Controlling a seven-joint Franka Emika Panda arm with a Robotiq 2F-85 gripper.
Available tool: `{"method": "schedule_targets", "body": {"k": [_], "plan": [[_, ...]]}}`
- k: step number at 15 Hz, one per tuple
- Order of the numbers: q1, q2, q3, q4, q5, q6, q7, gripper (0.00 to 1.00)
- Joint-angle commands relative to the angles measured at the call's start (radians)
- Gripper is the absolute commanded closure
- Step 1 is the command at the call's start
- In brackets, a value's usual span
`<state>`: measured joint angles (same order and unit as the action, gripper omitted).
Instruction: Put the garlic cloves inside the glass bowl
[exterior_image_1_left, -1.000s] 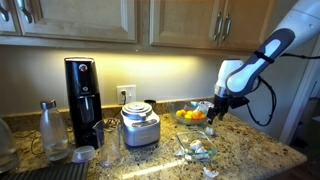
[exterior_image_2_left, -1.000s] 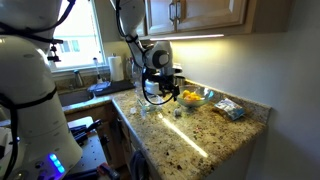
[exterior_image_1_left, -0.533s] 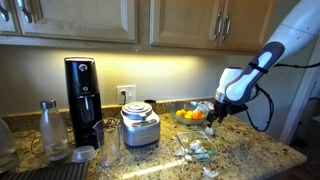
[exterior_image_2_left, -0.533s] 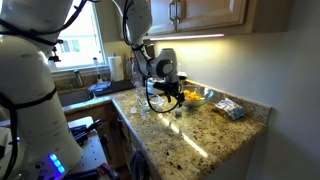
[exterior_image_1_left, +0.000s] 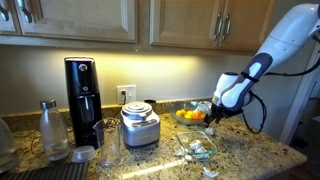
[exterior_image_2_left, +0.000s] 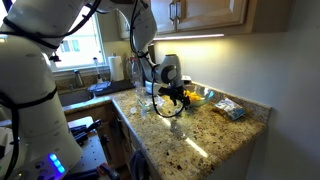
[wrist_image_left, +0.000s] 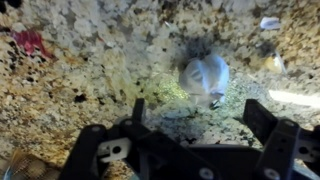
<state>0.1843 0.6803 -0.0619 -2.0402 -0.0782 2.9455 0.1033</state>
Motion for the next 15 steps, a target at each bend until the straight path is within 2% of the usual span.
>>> {"method": "schedule_targets", "body": {"k": [1,8,10,11,12,15], "plan": [[0.024,0.037,-0.026,0.030,0.005,0.017,0.031,0.04],[0.000,0.048,0.000,0.023,0.025,0.012,0.029,0.08],[0.001,0.054,0.001,0.028,0.034,0.010,0.033,0.13],[0.001,0.057,0.004,0.031,0.038,0.010,0.033,0.24],[0.002,0.058,0.006,0.033,0.041,0.008,0.033,0.29],[0.004,0.064,0.007,0.032,0.045,0.008,0.036,0.55]]}}
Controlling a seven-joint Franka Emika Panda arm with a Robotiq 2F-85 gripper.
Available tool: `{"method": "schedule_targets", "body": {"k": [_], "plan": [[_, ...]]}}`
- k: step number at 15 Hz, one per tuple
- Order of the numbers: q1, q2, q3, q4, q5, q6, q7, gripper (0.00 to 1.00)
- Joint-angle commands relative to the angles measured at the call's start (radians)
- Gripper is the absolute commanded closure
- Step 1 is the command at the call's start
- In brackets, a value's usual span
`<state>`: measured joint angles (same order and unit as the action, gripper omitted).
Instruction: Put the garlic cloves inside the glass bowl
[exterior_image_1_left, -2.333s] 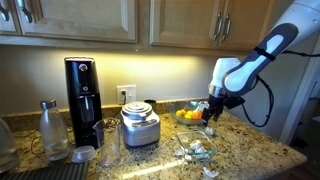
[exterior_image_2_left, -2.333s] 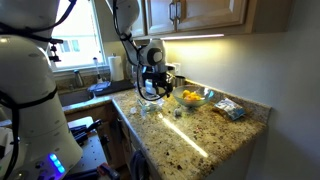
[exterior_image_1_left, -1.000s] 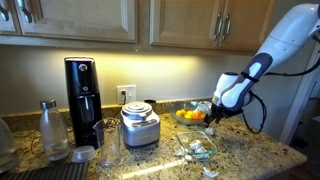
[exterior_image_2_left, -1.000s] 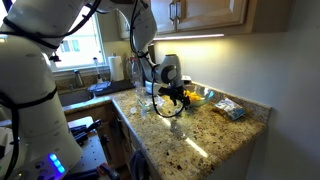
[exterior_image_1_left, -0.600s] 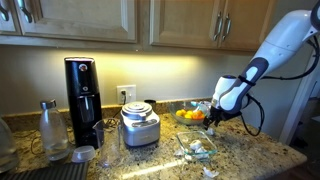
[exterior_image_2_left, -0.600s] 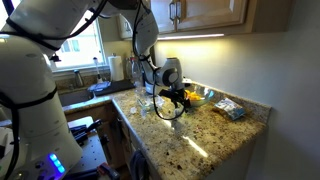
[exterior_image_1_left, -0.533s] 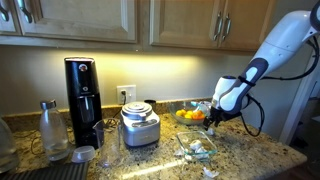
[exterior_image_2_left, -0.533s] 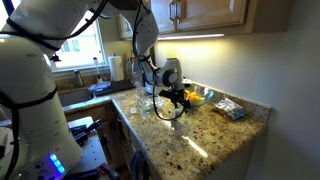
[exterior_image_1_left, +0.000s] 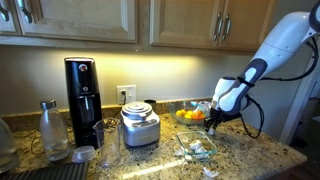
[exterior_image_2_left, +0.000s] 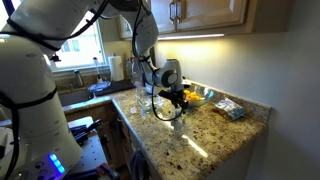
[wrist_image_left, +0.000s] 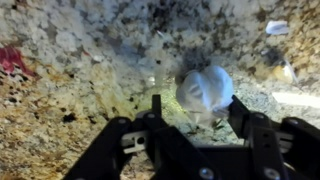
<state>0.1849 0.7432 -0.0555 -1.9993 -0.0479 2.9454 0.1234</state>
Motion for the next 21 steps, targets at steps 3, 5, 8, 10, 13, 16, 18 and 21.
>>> {"method": "schedule_targets", "body": {"k": [3,5,8,10,13,16,18,21], "plan": [[-0.001,0.005,0.005,-0.010,0.020,0.002,0.017,0.73],[0.008,-0.008,-0.003,-0.018,0.024,-0.005,0.029,0.84],[0.000,-0.070,0.011,-0.070,0.040,-0.020,0.033,0.92],[0.006,-0.119,0.010,-0.115,0.046,-0.020,0.036,0.88],[0.013,-0.189,0.009,-0.176,0.046,-0.014,0.039,0.89],[0.012,-0.285,0.024,-0.244,0.043,-0.024,0.029,0.89],[0.010,-0.340,0.051,-0.277,0.044,-0.024,0.020,0.89],[0.030,-0.393,0.094,-0.302,0.041,-0.017,0.024,0.89]]}}
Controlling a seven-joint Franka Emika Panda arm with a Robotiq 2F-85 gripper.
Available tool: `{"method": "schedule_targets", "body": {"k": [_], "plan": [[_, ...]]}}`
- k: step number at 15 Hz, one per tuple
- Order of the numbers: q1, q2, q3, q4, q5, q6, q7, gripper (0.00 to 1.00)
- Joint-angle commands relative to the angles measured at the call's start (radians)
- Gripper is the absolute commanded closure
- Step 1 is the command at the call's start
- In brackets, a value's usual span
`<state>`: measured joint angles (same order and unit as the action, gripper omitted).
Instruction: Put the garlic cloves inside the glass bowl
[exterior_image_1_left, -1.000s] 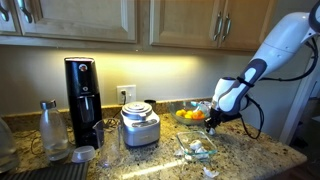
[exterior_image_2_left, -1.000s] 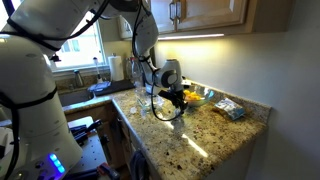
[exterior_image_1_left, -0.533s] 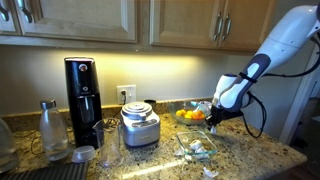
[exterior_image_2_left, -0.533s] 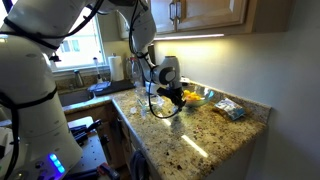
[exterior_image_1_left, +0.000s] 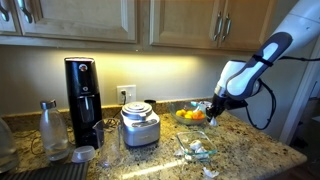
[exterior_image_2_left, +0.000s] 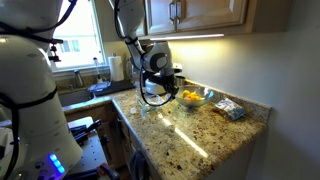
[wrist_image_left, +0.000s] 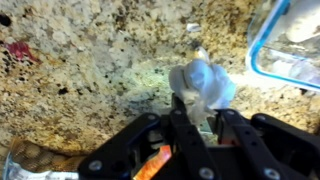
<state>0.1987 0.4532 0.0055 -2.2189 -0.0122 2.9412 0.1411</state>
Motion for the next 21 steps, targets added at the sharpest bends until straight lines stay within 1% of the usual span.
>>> {"method": "schedule_targets", "body": {"k": [1,5,9,12,13,14,15,18,21], "plan": [[0.019,-0.109,0.057,-0.080,0.011,-0.017,0.005,0.89],[0.064,-0.078,0.123,-0.057,0.005,-0.001,0.008,0.89],[0.068,-0.022,0.216,-0.037,0.031,0.018,-0.025,0.89],[0.071,0.016,0.252,-0.028,0.029,0.023,-0.043,0.88],[0.073,0.023,0.257,-0.025,0.027,0.020,-0.045,0.77],[0.080,0.027,0.252,-0.024,0.021,0.011,-0.043,0.49],[0.079,0.024,0.253,-0.024,0.019,-0.002,-0.047,0.48],[0.075,-0.001,0.249,-0.037,0.018,-0.015,-0.051,0.30],[0.049,-0.039,0.266,-0.055,0.024,-0.043,-0.078,0.11]]}}
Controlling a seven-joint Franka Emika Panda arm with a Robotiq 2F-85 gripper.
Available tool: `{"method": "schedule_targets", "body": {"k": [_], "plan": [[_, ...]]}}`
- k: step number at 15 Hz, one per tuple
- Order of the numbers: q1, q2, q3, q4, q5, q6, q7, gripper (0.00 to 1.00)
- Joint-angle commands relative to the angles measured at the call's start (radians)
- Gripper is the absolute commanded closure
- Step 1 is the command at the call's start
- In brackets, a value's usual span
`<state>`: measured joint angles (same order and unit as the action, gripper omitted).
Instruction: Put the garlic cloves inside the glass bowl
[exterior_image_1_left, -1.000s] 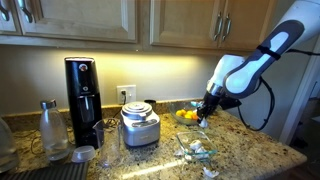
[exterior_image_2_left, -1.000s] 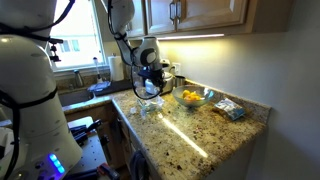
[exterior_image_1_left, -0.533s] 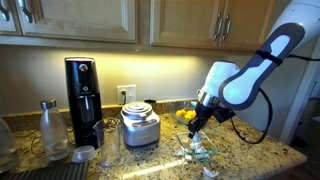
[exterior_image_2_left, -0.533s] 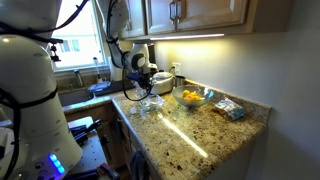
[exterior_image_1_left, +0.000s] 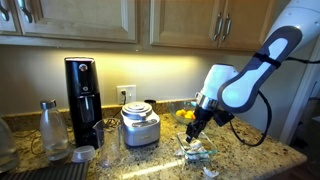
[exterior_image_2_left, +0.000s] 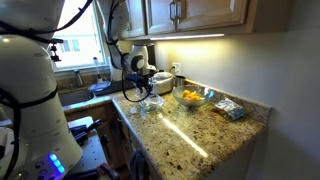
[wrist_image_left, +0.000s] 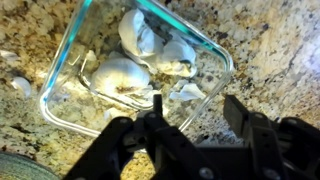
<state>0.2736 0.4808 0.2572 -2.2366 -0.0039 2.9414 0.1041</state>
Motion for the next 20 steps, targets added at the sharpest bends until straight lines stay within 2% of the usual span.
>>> {"method": "schedule_targets", "body": {"k": [1,3,7,11,15,18,20], "plan": [[-0.044,-0.084,0.025,-0.044,0.021,-0.061,-0.061,0.03],[-0.053,-0.115,0.009,-0.057,0.018,-0.073,-0.068,0.00],[-0.082,-0.164,-0.043,-0.079,0.000,-0.082,-0.081,0.00],[-0.124,-0.143,-0.100,-0.074,-0.023,-0.057,-0.129,0.00],[-0.173,-0.106,-0.129,-0.067,-0.025,-0.017,-0.189,0.00],[-0.164,-0.075,-0.180,-0.061,-0.056,0.017,-0.175,0.00],[-0.121,-0.037,-0.251,-0.051,-0.103,0.069,-0.126,0.00]]}}
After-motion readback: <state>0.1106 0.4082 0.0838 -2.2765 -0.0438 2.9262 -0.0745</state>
